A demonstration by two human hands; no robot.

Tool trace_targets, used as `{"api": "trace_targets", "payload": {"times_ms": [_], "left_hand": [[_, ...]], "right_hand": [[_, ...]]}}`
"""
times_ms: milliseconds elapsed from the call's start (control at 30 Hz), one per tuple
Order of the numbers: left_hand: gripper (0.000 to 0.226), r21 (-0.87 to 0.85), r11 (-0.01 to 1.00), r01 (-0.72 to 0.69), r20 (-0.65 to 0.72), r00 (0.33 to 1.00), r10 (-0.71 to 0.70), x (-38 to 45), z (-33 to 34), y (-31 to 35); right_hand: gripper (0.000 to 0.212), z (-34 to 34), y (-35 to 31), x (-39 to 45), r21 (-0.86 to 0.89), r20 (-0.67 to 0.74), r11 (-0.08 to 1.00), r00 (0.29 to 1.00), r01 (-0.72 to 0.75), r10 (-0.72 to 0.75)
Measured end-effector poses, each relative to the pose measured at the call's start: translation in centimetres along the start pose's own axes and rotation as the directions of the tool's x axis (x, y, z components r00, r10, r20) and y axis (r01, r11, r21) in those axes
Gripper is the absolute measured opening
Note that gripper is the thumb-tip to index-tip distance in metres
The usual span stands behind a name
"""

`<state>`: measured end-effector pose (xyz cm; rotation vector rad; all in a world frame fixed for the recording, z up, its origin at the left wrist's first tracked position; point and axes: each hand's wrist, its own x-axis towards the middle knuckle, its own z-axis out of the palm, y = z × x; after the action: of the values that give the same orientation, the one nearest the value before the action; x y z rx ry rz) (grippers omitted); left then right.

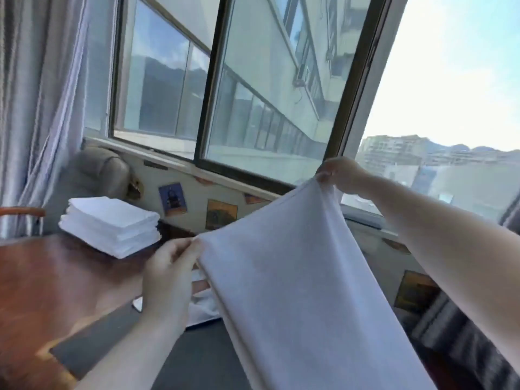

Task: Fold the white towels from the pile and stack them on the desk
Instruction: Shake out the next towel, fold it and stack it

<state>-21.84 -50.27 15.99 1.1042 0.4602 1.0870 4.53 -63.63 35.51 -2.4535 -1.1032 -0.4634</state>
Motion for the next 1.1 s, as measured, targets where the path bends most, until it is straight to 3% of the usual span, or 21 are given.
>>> {"api": "trace_targets", "payload": {"times_ms": [100, 200, 267, 467, 567, 867, 1100], "left_hand": [[0.011, 0.193, 0.974, 0.116, -0.149, 0.985, -0.088, 0.2, -6.7, -8.2], [0.014, 0.389, 0.889, 0.242, -0.215, 0.962, -0.168, 2.5, -12.9, -13.4], [0.014, 0.446, 0.848, 0.286, -0.254, 0.949, -0.187, 5.3, -17.0, -15.2], [0.015, 0.642, 0.707, 0.295, -0.288, 0.948, -0.135, 13.4, -26.8, -16.1], [0.018, 0.695, 0.638, 0.331, -0.301, 0.940, -0.160, 16.8, -31.3, -16.6], [0.020, 0.711, 0.506, 0.488, -0.393, 0.873, -0.290, 24.1, -38.0, -19.6], [0.016, 0.761, 0.348, 0.548, -0.476, 0.836, -0.274, 30.0, -42.6, -20.5]], "right_hand": [[0.024, 13.8, -0.5, -1.0, -0.046, 0.219, 0.997, 0.973, -0.062, 0.070], [0.020, 25.2, -1.9, -2.0, -0.012, 0.314, 0.984, 0.934, -0.178, 0.172], [0.018, 30.9, -4.4, -1.5, -0.010, 0.372, 0.984, 0.913, -0.178, 0.169], [0.037, 40.6, -14.3, 3.1, 0.048, 0.378, 0.987, 0.918, -0.151, 0.122], [0.034, 45.2, -18.9, 5.5, 0.031, 0.399, 0.995, 0.913, -0.100, 0.079], [0.025, 56.3, -25.0, 10.4, 0.034, 0.470, 0.999, 0.882, 0.031, -0.043], [0.026, 65.6, -29.7, 15.0, 0.115, 0.574, 0.992, 0.811, 0.058, -0.114]]}}
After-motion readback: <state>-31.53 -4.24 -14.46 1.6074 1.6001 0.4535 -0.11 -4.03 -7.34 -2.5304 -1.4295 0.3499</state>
